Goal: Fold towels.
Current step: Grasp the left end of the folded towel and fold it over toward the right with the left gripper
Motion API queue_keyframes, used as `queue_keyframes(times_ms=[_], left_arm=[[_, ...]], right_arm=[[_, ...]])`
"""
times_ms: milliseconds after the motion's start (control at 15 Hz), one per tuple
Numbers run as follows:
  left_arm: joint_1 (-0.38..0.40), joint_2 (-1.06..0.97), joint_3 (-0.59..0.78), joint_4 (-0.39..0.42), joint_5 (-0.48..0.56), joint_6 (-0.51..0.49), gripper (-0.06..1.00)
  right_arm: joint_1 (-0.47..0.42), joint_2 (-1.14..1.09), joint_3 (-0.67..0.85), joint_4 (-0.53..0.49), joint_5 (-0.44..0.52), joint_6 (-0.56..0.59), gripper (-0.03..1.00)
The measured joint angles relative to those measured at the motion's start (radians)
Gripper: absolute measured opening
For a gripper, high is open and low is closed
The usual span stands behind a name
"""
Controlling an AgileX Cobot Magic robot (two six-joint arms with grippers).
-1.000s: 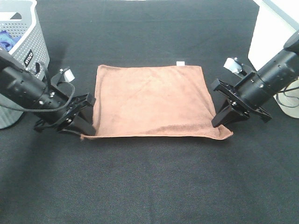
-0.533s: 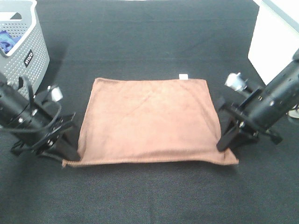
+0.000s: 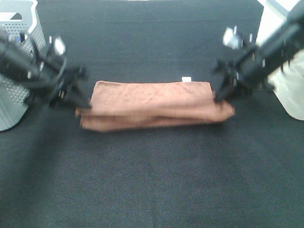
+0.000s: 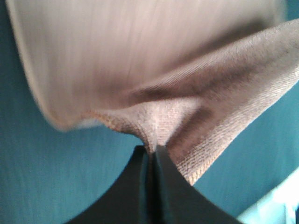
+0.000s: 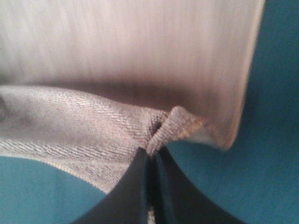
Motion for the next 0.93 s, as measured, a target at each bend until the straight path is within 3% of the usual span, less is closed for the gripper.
queue_keyframes(times_ms=[200, 400, 733, 933], left_arm=[[0.0, 0.04, -0.171, 0.035, -0.091, -0.015, 0.0], [0.0, 0.158, -0.319, 0.066, -0.146, -0.015, 0.0], [0.0, 0.339, -0.494, 0.145, -0.151, -0.015, 0.0], [0.0, 0.409, -0.518, 0.153, -0.112, -0.015, 0.0]], right_arm=[[0.0, 0.084, -0.29, -0.043, 0.004, 0.05, 0.0], [0.0, 0.218, -0.469, -0.092, 0.014, 0.083, 0.0], [0.0, 0.397, -0.602, -0.158, 0.006, 0.132, 0.0], [0.0, 0.467, -0.609, -0.174, -0.048, 0.133, 0.0]])
